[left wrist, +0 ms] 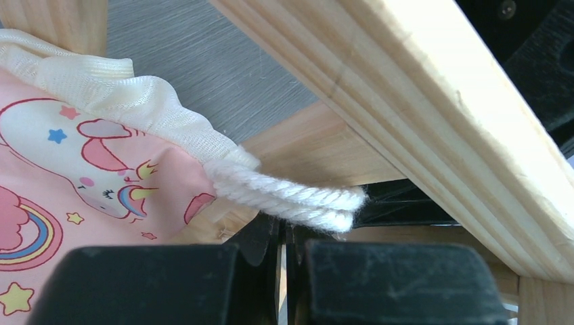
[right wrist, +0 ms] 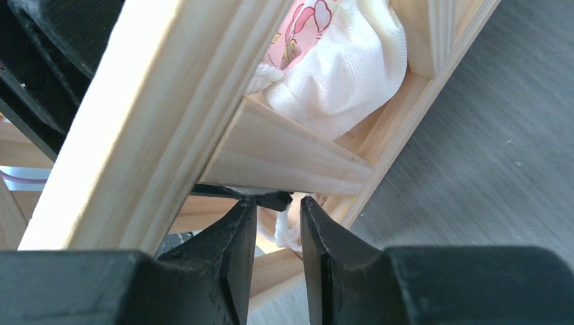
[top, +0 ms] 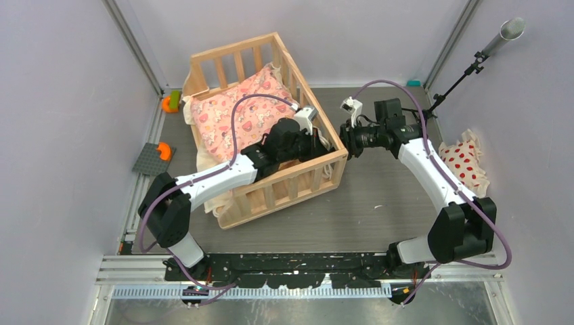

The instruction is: Set up the pet bed

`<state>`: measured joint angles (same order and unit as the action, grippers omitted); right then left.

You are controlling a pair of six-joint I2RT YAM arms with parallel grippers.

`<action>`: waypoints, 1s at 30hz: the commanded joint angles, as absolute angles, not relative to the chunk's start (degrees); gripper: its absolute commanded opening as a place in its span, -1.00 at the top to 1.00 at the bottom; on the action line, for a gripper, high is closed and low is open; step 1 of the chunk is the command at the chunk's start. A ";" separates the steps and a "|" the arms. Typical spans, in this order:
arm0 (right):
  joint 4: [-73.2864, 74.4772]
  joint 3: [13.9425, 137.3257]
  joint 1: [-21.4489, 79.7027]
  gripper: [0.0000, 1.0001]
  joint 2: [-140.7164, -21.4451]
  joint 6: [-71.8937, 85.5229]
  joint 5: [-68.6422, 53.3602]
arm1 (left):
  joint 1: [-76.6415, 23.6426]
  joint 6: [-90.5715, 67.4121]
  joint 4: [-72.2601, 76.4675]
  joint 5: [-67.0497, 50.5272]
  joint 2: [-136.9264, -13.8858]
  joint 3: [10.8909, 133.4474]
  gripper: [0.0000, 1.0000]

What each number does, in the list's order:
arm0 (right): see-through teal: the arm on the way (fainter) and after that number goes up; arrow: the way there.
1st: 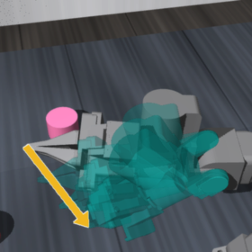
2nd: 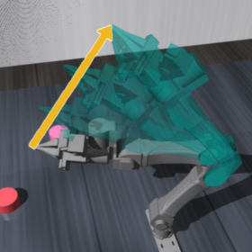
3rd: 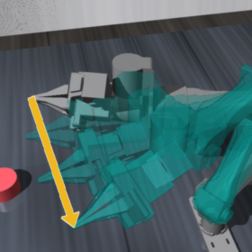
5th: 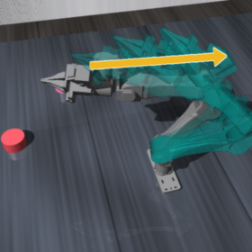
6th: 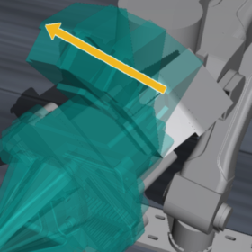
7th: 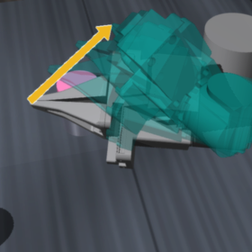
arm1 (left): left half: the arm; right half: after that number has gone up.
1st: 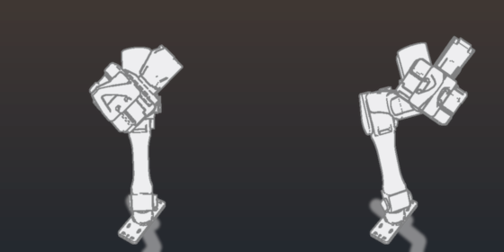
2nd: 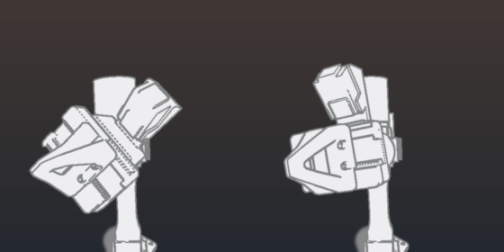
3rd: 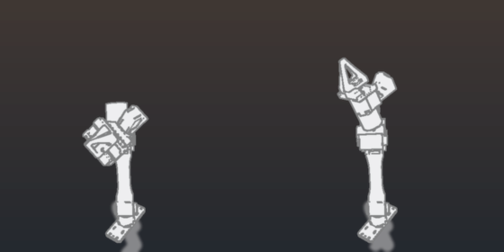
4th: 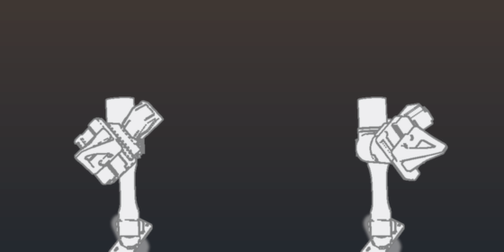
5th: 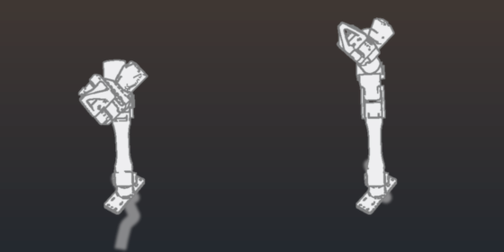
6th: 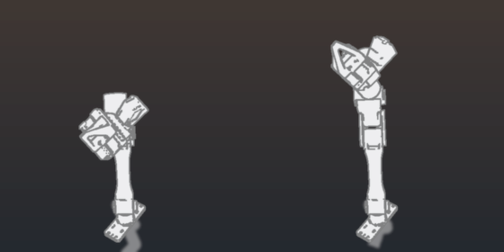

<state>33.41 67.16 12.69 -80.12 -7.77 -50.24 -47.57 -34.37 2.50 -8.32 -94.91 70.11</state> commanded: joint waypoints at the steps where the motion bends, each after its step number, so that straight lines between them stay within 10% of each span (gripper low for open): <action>1: 45.63 70.37 16.39 0.25 -80.25 -21.29 -53.01 | -46.95 -31.19 21.70 9.89 -103.45 66.89 1.00; 9: 67.77 83.56 16.37 0.23 -89.05 -39.37 -60.74 | -46.98 -30.70 22.15 9.15 -103.39 67.05 1.00; 30: 36.73 66.56 17.56 0.33 -84.14 -19.17 -52.45 | -46.98 -31.37 22.46 8.81 -103.86 67.76 1.00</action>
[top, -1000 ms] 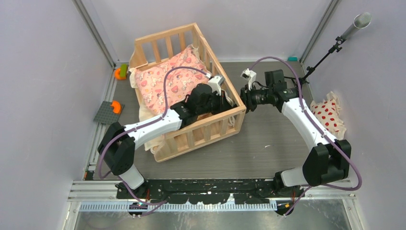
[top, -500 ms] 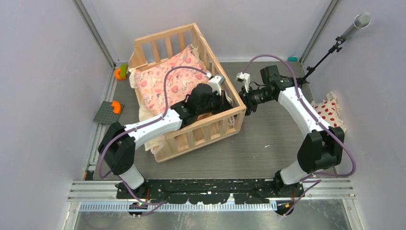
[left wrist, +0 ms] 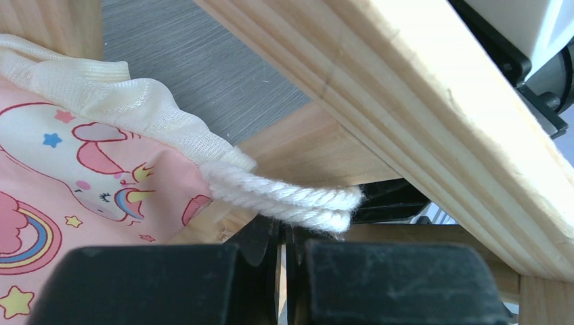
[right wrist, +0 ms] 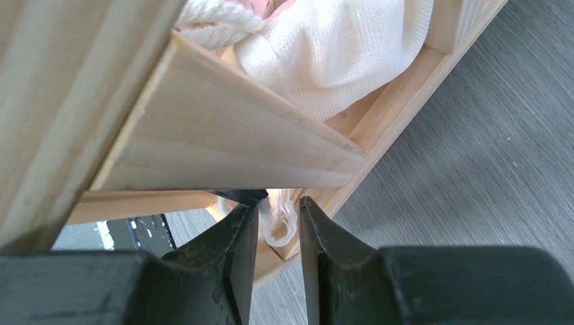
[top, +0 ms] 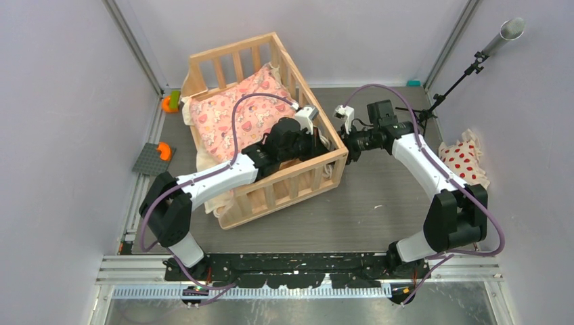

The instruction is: Set up the pet bed

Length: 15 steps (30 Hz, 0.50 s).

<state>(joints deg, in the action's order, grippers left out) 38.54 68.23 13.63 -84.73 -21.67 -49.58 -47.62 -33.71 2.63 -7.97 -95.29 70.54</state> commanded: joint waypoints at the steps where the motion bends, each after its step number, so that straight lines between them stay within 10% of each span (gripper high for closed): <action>1: 36.68 66.58 17.53 0.35 -84.41 -19.02 -52.47 | -46.95 -31.51 22.49 8.79 -103.89 67.81 1.00; 15: 36.34 65.82 17.57 0.98 -84.14 -17.97 -54.17 | -46.93 -31.86 22.21 8.79 -104.07 67.68 0.89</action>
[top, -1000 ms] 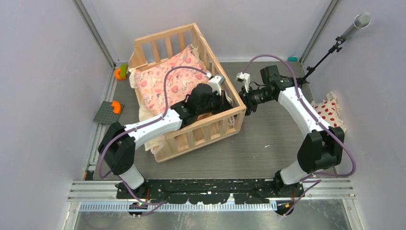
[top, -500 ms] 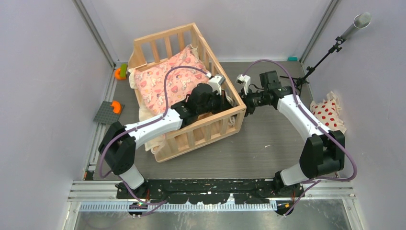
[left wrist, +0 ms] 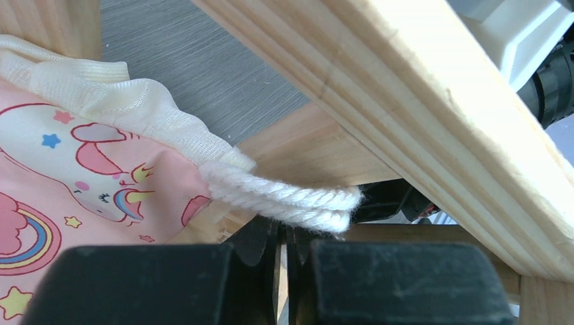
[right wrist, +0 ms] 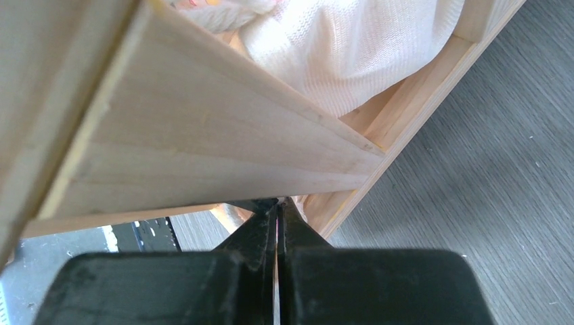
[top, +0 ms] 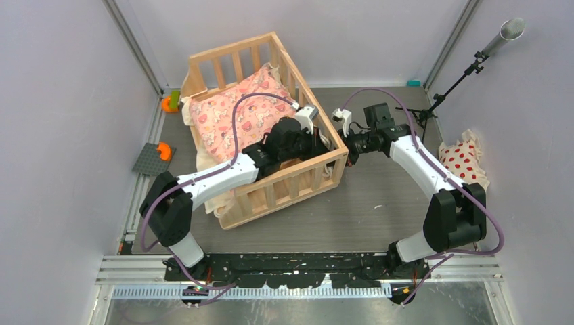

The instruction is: Set up the pet bed

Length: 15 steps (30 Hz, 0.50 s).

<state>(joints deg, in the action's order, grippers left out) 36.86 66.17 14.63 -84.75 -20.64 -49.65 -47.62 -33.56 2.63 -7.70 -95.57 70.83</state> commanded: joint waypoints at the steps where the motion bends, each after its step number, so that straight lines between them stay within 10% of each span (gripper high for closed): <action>1: 36.19 65.79 17.54 0.99 -83.93 -17.43 -53.35 | -46.93 -31.88 22.04 8.79 -104.03 67.72 0.84; 10: 32.45 64.15 17.06 0.99 -80.00 -9.57 -43.85 | -46.93 -31.84 20.20 8.88 -103.29 67.55 0.29; 15: 31.25 64.05 16.96 0.99 -78.81 -7.36 -42.08 | -46.93 -31.93 20.61 8.41 -103.08 66.89 0.46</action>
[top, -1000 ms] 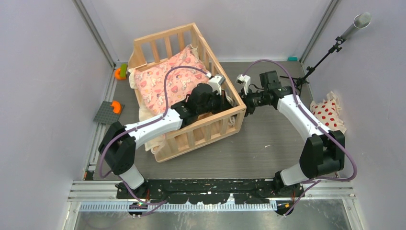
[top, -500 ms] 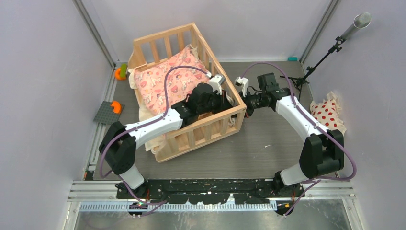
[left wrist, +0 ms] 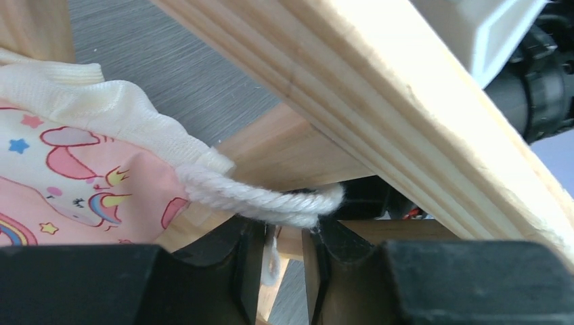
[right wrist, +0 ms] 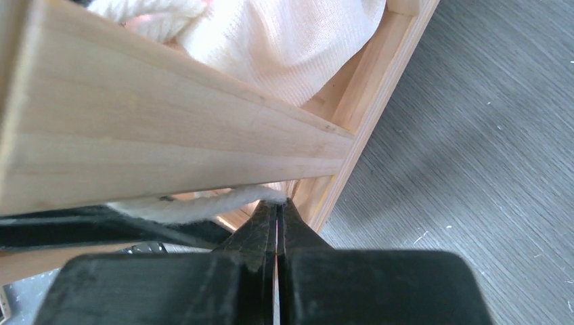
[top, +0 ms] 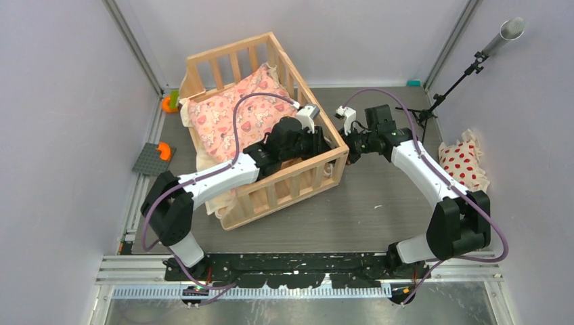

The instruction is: Set up the pet bed

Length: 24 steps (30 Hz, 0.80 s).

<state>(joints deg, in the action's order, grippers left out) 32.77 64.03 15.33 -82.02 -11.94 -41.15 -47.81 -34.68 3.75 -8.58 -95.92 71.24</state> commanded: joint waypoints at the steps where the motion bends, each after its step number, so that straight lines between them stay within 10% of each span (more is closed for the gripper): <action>1: 31.26 64.11 16.95 0.99 -78.68 -7.12 -41.95 | -46.93 -31.99 20.79 8.38 -102.94 66.70 0.52; 24: 30.40 63.55 16.05 0.99 -75.44 -3.44 -33.36 | -46.93 -31.70 19.10 7.73 -100.76 64.07 0.34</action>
<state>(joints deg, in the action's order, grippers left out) 31.68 63.88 15.97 -77.93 -4.69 -35.29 -47.83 -35.35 3.97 -8.64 -95.15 70.59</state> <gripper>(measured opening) 0.025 0.326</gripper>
